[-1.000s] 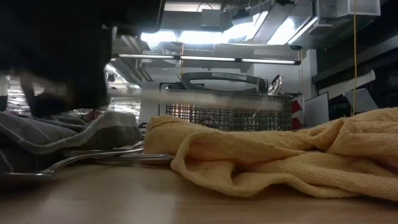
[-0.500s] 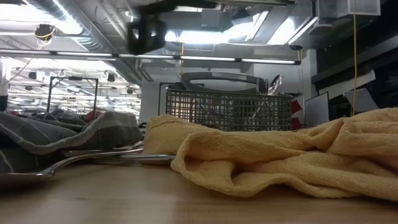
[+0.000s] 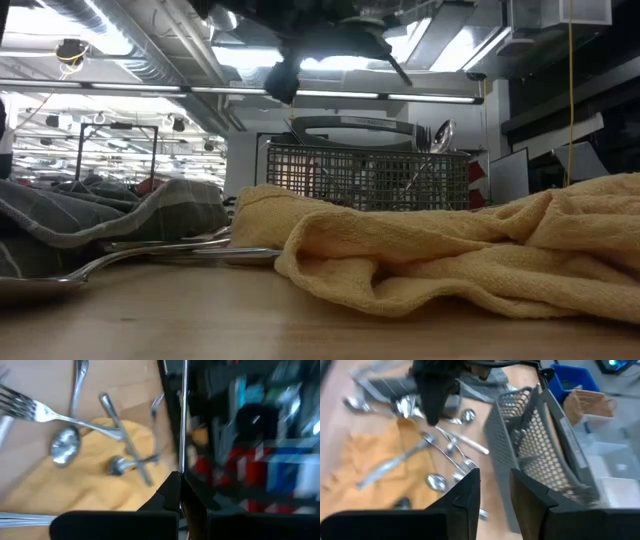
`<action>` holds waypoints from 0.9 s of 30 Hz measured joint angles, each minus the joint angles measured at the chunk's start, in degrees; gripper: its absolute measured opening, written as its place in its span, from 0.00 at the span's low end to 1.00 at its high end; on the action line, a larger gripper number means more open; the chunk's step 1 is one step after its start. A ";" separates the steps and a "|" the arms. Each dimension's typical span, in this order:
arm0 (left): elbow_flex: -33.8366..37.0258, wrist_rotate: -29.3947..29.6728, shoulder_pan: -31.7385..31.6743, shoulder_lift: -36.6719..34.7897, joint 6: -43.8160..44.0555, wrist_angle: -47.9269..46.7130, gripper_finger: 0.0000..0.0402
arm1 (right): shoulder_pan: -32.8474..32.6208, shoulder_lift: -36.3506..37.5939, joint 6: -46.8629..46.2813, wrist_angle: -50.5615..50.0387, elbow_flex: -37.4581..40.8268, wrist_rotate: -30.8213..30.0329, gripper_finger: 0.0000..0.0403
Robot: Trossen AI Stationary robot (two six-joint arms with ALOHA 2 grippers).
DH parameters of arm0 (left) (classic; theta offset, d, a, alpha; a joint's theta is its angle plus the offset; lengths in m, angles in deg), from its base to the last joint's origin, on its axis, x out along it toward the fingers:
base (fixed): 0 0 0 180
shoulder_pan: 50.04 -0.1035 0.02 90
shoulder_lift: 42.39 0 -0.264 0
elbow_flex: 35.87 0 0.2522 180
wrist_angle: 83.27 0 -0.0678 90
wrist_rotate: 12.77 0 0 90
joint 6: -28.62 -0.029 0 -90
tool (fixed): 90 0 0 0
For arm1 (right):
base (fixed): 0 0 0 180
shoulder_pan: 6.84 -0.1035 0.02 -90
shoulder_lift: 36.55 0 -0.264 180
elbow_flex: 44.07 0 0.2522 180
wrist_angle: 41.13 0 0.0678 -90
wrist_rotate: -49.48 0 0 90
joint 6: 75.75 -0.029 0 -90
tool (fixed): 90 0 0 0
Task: Sort silverware
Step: Put the silver spoon into the gray utensil holder
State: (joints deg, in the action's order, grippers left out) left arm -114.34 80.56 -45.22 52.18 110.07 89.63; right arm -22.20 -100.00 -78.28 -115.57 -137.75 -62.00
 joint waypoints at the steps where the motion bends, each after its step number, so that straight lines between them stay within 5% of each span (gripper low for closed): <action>1: 0.00 -0.43 -1.03 0.00 2.79 0.77 0.00 | 0.00 -0.08 1.19 -0.66 0.00 -0.46 0.26; 11: 0.00 -5.72 -9.83 0.00 15.75 8.43 0.00 | 0.00 -2.53 16.92 2.85 1.48 -5.71 0.26; 27: 0.00 -6.78 -13.24 0.16 17.95 12.89 0.00 | 0.00 -15.72 39.08 18.85 1.81 -9.47 0.26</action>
State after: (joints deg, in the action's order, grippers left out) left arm -114.34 73.79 -58.46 52.34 128.02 102.53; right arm -22.20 -115.72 -39.20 -96.72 -135.94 -71.47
